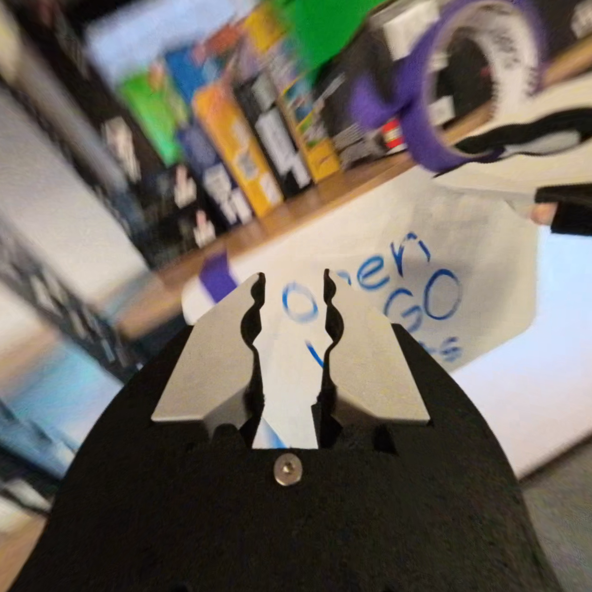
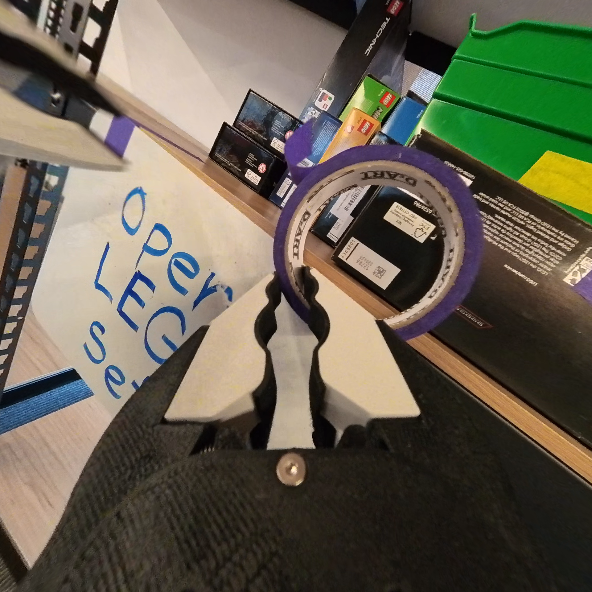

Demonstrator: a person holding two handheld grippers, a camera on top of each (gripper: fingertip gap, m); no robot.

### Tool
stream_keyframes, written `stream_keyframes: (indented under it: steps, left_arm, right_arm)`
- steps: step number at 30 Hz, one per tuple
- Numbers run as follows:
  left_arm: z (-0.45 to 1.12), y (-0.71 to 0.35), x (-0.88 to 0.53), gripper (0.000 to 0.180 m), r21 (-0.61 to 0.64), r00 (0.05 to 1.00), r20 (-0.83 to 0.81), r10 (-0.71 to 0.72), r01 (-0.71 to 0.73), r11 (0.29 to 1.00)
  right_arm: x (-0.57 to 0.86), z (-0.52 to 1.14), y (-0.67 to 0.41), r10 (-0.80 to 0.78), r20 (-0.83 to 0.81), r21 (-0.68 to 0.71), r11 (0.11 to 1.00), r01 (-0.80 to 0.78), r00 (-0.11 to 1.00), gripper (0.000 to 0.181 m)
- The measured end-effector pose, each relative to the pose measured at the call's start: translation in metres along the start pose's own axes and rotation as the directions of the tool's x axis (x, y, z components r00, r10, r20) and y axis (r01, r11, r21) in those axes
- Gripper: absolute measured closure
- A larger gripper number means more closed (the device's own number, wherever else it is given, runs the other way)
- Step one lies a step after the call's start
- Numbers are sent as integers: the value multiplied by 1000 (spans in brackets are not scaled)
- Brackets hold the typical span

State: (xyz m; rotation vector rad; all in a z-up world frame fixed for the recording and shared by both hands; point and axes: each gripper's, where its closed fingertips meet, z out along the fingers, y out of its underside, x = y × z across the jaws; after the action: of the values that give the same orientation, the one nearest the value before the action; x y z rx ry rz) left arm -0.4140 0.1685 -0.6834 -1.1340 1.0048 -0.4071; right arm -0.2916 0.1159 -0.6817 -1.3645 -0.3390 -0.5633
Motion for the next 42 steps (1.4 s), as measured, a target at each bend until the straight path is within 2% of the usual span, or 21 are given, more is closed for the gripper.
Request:
stream_keyframes:
  steps: [1,2,3,4,5,6,8,10,13,15,17,20,23,26,29,30,32,33,34,37,42]
  left_arm:
    - [-13,29,-3,145,-37,971,-8,-240,239,970]
    - [-25,58,7,148,-62,883,-80,-462,458,887]
    - [-34,84,22,156,-92,744,-161,-648,643,761]
    - [-41,117,35,161,-164,607,-155,-780,762,626]
    - [-46,146,52,173,-233,529,-138,-838,805,546]
    - [-48,169,60,175,-251,494,-69,-867,832,495]
    - [-39,189,66,154,-171,344,-6,-939,925,339]
    - [-21,193,84,149,-188,170,-85,-982,965,183]
    - [7,186,87,120,-118,0,-224,-975,993,27]
    - [18,176,94,118,-122,-103,-350,-931,990,-64]
    - [21,168,95,116,-113,-144,-435,-889,988,-104]
    - [25,163,97,110,-106,-96,-455,-885,993,-53]
    - [24,171,94,119,-87,-76,-434,-898,995,-43]
    - [15,200,86,123,-12,-125,-351,-928,992,-129]
    - [13,223,95,121,-5,-139,-302,-943,989,-145]
    - [15,222,96,119,-4,-169,-345,-923,984,-178]
    - [15,209,92,124,-15,-283,-522,-805,946,-322]
    - [15,203,91,127,-20,-306,-600,-739,929,-368]
    - [17,197,94,129,-29,-297,-654,-696,929,-369]
    - [21,179,121,132,-89,-250,-742,-622,957,-278]
    - [22,161,136,150,-106,-230,-812,-536,962,-252]
  right_arm:
    - [0,0,0,0,-1,2,1000,0,1000,167]
    - [1,0,-1,-4,-2,3,1000,4,1000,167]
    - [1,0,-1,-7,-3,4,1000,7,1000,167]
    - [1,0,-1,-10,-3,5,1000,10,1000,167]
    - [1,0,-1,-11,-4,6,1000,11,1000,167]
    - [1,0,-1,-13,-5,6,1000,13,1000,167]
    - [1,0,-1,-16,-7,4,1000,16,1000,167]
    - [1,0,-1,-19,-8,4,1000,19,1000,167]
    - [1,0,-1,-26,-9,0,1000,26,1000,167]
    - [1,0,-1,-34,-9,-6,999,34,999,167]
    - [1,0,-1,-43,-8,-12,999,43,999,167]
    - [1,0,-1,-49,-7,-22,999,49,999,168]
    - [1,0,-1,-49,-5,-30,998,49,999,168]
    - [2,0,0,-65,-6,-41,997,65,998,168]
    - [2,0,0,-77,-4,-45,996,77,997,168]
    - [2,0,0,-81,-4,-45,996,81,997,168]
    - [2,0,0,-81,-5,-43,996,81,997,168]
    - [2,0,0,-80,-6,-40,996,80,997,168]
    - [2,0,0,-85,-6,-38,996,85,996,168]
    - [2,0,0,-120,-6,-32,992,119,993,169]
    - [2,0,-1,-158,4,-38,987,158,987,169]
